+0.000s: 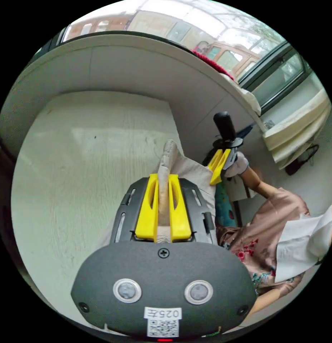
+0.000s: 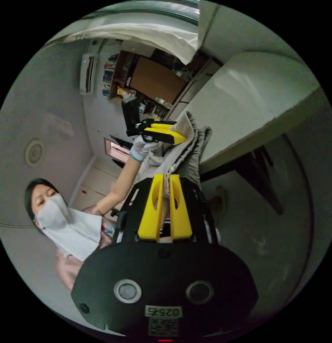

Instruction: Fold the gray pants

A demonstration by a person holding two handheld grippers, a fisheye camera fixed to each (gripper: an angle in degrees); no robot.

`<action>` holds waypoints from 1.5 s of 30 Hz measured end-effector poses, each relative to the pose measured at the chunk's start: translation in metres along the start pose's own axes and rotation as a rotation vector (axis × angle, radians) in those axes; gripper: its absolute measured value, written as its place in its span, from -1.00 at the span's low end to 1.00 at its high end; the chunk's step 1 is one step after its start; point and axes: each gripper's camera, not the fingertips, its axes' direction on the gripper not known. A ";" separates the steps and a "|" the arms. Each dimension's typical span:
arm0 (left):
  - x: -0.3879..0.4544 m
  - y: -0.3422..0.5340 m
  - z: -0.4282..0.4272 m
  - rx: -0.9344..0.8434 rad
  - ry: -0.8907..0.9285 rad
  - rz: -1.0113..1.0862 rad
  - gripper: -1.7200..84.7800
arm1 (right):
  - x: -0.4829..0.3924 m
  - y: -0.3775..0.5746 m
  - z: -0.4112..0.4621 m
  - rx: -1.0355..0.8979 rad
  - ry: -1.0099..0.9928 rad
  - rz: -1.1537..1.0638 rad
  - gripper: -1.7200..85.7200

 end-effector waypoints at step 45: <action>0.190 0.364 -0.198 0.858 -0.373 -0.561 -0.80 | -0.079 -0.157 0.010 0.236 1.065 -0.014 -0.77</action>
